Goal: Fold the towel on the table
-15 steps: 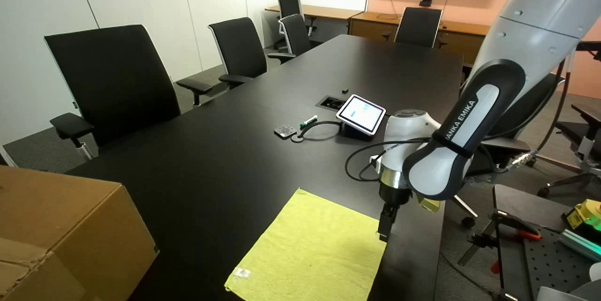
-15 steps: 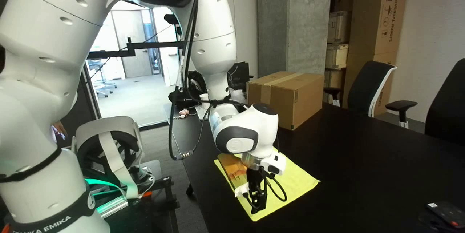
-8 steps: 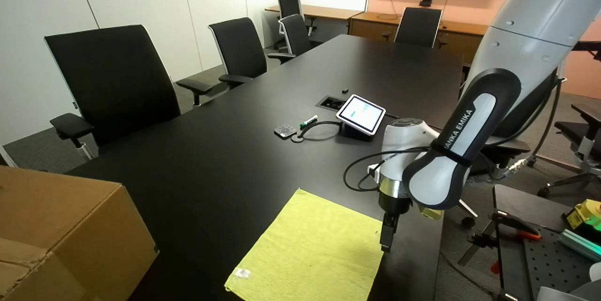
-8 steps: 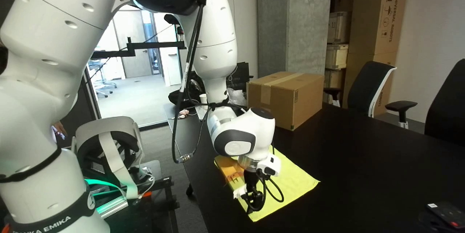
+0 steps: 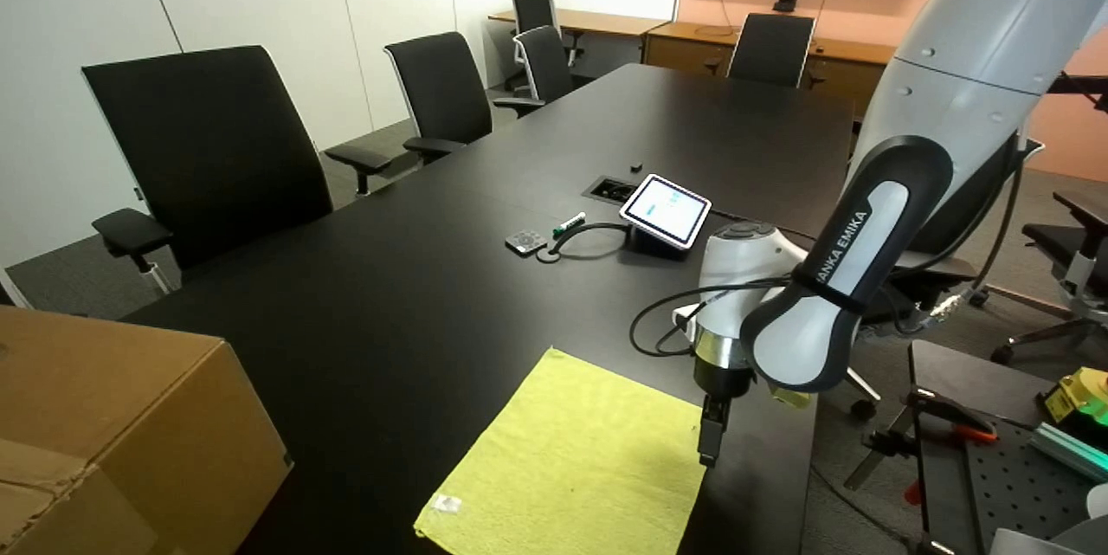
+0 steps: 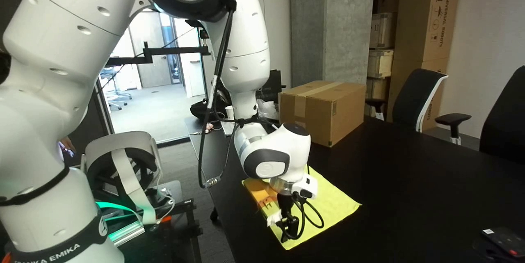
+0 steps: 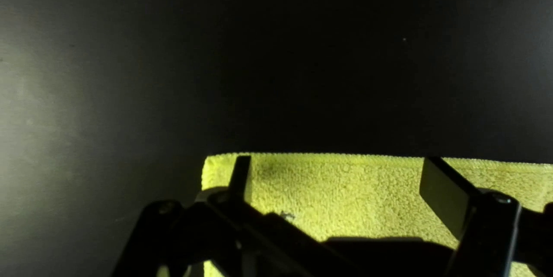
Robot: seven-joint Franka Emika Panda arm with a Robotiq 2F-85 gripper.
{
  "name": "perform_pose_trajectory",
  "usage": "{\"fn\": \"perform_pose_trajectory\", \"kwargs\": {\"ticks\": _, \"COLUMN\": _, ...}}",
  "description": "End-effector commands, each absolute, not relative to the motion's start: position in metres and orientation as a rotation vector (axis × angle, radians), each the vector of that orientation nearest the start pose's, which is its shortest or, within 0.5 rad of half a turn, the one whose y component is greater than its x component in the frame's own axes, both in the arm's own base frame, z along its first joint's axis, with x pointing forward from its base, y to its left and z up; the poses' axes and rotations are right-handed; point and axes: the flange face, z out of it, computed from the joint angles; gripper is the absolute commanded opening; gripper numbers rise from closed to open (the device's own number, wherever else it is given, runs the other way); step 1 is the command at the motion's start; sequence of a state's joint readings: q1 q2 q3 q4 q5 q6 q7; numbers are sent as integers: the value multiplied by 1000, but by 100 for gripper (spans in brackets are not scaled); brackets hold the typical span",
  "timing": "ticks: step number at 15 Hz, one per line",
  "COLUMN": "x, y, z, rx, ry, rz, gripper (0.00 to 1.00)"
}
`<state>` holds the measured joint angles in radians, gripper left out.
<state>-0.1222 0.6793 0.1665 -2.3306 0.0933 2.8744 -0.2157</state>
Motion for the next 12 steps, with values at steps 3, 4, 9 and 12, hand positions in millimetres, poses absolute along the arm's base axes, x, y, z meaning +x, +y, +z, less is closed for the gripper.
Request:
{"fn": "perform_pose_trajectory", "kwargs": {"ticks": 3, "x": 482, "y": 31, "z": 28, "rx": -2993, "ry": -203, "rz": 68, "gripper": 100}}
{"fn": "perform_pose_trajectory", "kwargs": {"ticks": 4, "x": 483, "y": 31, "z": 26, "rx": -2996, "ry": -202, "rz": 55, "gripper": 100}}
{"fn": "perform_pose_trajectory", "kwargs": {"ticks": 9, "x": 484, "y": 28, "z": 25, "rx": -3013, "ry": -194, "rz": 27, "gripper": 100}}
{"fn": "perform_pose_trajectory", "kwargs": {"ticks": 12, "x": 485, "y": 29, "z": 27, "rx": -3014, "ry": -190, "rz": 31, "gripper": 94}}
